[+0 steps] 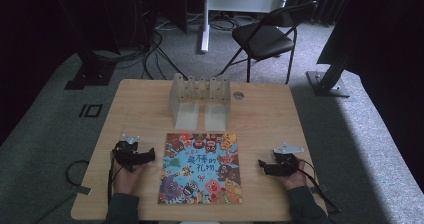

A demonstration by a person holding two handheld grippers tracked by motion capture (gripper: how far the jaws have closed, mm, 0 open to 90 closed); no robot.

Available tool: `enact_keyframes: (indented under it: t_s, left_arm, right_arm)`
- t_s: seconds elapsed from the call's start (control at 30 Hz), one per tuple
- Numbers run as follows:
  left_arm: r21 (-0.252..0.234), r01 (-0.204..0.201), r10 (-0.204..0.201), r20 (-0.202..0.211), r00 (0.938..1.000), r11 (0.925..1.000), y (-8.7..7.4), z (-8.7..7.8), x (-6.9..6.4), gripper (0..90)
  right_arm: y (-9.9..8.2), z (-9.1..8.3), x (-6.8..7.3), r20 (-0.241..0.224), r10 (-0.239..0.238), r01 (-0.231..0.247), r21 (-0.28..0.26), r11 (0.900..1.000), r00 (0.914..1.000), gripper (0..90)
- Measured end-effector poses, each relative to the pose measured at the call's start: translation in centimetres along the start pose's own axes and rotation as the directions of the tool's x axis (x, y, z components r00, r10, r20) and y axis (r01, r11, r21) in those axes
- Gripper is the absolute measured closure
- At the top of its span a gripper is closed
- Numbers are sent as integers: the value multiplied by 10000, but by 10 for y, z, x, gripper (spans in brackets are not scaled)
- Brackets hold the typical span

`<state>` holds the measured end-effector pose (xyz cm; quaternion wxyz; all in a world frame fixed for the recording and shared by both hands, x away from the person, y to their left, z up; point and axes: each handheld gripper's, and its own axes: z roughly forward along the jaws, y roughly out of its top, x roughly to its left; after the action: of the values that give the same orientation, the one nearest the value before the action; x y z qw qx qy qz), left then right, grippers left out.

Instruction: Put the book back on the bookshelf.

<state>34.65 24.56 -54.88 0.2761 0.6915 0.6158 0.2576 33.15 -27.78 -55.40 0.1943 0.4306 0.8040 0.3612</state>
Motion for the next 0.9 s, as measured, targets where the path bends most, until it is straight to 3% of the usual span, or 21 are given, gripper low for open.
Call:
enact_keyframes:
  t_s: [0.5, 0.8, 0.9]
  left_arm:
    - [4, -47, 47, 40, 10000, 10000, 0, 0, 0, 16]
    - [-8, -368, 369, 336, 9988, 9993, -1, -3, 1, 59]
    - [0, -455, 454, 436, 9980, 9990, -1, -3, 2, 59]
  right_arm:
    - [0, 1, 0, -136, -105, 106, 55, 9999, 9999, 176]
    - [0, -2, -3, -215, 295, -294, 59, 9995, 9993, 189]
    - [2, -6, -2, -397, 392, -399, -162, 9991, 9984, 206]
